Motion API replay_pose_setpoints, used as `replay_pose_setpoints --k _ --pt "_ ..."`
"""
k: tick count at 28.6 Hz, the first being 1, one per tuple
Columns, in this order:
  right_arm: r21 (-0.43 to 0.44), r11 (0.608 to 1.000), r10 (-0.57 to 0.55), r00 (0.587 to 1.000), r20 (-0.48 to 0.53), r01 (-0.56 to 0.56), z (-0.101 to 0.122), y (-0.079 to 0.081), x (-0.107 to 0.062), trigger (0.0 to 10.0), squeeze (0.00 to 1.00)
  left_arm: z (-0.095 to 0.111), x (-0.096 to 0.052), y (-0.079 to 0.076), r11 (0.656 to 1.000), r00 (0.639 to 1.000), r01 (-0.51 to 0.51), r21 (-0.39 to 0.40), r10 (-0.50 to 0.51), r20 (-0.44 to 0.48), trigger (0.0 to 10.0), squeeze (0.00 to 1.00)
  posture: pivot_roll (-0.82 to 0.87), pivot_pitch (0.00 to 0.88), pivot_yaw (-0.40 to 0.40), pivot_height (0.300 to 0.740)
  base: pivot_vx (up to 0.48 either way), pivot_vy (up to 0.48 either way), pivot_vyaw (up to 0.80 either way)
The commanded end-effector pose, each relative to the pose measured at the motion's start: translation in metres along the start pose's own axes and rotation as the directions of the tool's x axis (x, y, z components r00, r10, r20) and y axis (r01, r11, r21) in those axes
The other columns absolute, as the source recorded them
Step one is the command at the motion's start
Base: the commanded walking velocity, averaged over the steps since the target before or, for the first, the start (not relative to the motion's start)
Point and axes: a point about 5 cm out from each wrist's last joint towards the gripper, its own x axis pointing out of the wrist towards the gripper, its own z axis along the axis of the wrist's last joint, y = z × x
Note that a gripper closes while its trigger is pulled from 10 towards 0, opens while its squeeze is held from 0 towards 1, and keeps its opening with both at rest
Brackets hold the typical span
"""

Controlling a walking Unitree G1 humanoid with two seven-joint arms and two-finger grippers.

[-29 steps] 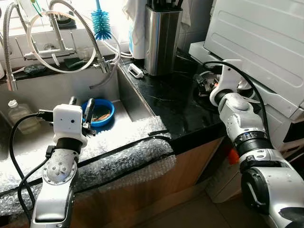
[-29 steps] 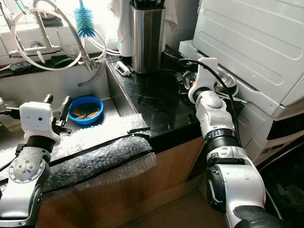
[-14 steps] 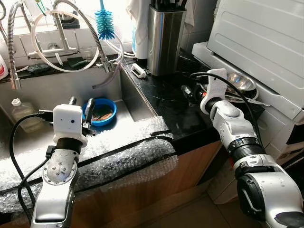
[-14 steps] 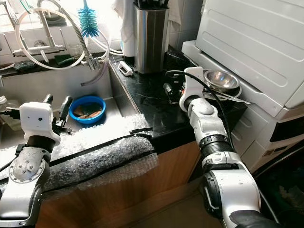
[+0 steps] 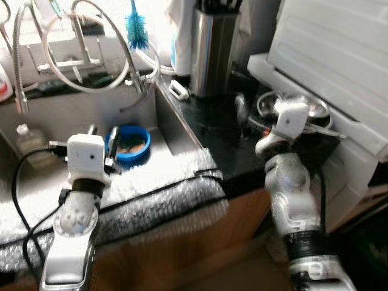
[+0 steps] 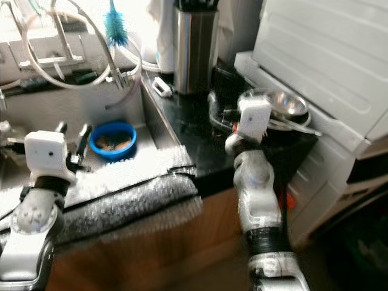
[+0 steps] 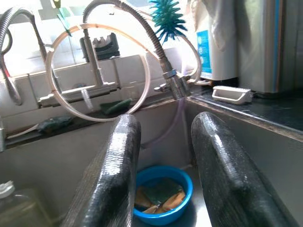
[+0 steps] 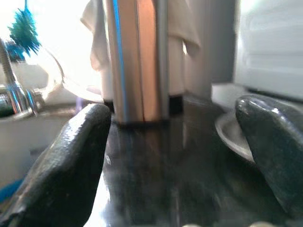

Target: Kitchen organization

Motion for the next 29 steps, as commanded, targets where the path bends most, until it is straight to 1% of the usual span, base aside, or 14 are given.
replay_pose_setpoints --k 1,3,4,5,6,8,9,10,12,13,16,27,28,29 --pt "0.005 0.999 -0.036 0.998 0.049 0.036 0.01 -0.003 -0.006 10.0 0.0 0.001 0.0 -0.003 1.0 1.0 0.011 0.007 -0.011 0.006 10.0 0.0 -0.01 0.0 -0.044 0.74 0.0 0.0 0.0" --pt "0.02 0.998 -0.068 0.996 0.051 0.067 0.009 -0.006 -0.012 10.0 0.0 0.001 0.0 -0.003 1.0 1.0 0.012 0.006 -0.012 0.006 10.0 0.0 -0.02 0.0 -0.044 0.74 0.0 0.0 0.0" --pt "0.046 0.994 -0.104 0.994 0.046 0.102 0.008 -0.009 -0.014 10.0 0.0 0.001 0.0 -0.004 1.0 1.0 0.013 0.005 -0.013 0.006 10.0 0.0 -0.02 0.0 -0.043 0.74 0.0 0.0 0.0" --pt "0.096 0.979 -0.185 0.982 0.035 0.181 0.008 -0.018 -0.018 10.0 0.0 0.001 0.0 -0.004 1.0 1.0 0.015 0.003 -0.015 0.007 10.0 0.0 -0.02 0.0 -0.043 0.74 0.0 0.0 0.0" --pt "0.102 0.973 -0.211 0.977 0.035 0.207 0.008 -0.021 -0.019 10.0 0.0 0.001 0.001 -0.004 1.0 1.0 0.017 0.003 -0.017 0.007 10.0 0.0 -0.02 0.0 -0.043 0.74 0.0 0.0 0.0" --pt "0.079 0.973 -0.222 0.974 0.046 0.218 0.01 -0.025 -0.021 10.0 0.0 0.001 0.0 -0.004 1.0 1.0 0.017 0.001 -0.017 0.007 10.0 0.0 -0.02 0.0 -0.045 0.74 0.0 0.0 0.0" --pt "0.049 0.972 -0.234 0.971 0.047 0.231 0.01 -0.029 -0.022 10.0 0.0 0.001 0.0 -0.004 1.0 1.0 0.016 0.001 -0.016 0.007 10.0 0.0 -0.02 0.0 -0.045 0.74 0.0 0.0 0.0" --pt "0.049 0.972 -0.234 0.971 0.047 0.231 0.01 -0.029 -0.022 10.0 0.0 0.001 0.0 -0.004 1.0 1.0 0.016 0.001 -0.016 0.007 10.0 0.0 -0.02 0.0 -0.045 0.74 0.0 0.0 0.0" --pt "0.054 0.952 -0.301 0.954 0.008 0.3 0.005 -0.039 -0.024 10.0 0.0 0.001 0.0 -0.004 1.0 1.0 0.017 0.0 -0.017 0.007 10.0 0.0 -0.01 0.0 -0.048 0.74 0.0 0.0 0.0" --pt "0.047 0.948 -0.314 0.949 -0.008 0.314 0.003 -0.041 -0.024 10.0 0.0 0.001 0.0 -0.004 1.0 1.0 0.017 0.0 -0.017 0.007 10.0 0.0 -0.01 0.0 -0.048 0.74 0.0 0.0 0.0" --pt "0.049 0.947 -0.319 0.948 -0.013 0.319 0.002 -0.044 -0.022 10.0 0.0 0.001 0.0 -0.005 1.0 1.0 0.016 0.0 -0.016 0.007 10.0 0.0 -0.01 0.0 -0.048 0.74 0.0 0.0 0.0" --pt "0.047 0.949 -0.311 0.95 -0.015 0.311 0.003 -0.044 -0.021 10.0 0.0 0.001 0.0 -0.005 1.0 1.0 0.017 0.0 -0.017 0.007 10.0 0.0 -0.01 0.0 -0.049 0.74 0.0 0.0 0.0" --pt "0.044 0.953 -0.299 0.954 -0.009 0.299 0.003 -0.043 -0.018 0.0 0.0 0.001 0.001 -0.005 1.0 1.0 0.016 -0.001 -0.016 0.008 10.0 0.0 -0.02 0.0 -0.05 0.74 0.0 0.0 0.0" --pt "0.037 0.954 -0.297 0.955 -0.024 0.297 0.0 -0.047 -0.015 0.0 0.0 0.001 0.002 -0.006 1.0 1.0 0.016 -0.005 -0.016 0.011 10.0 0.0 -0.01 0.0 -0.053 0.74 0.0 0.0 0.0"
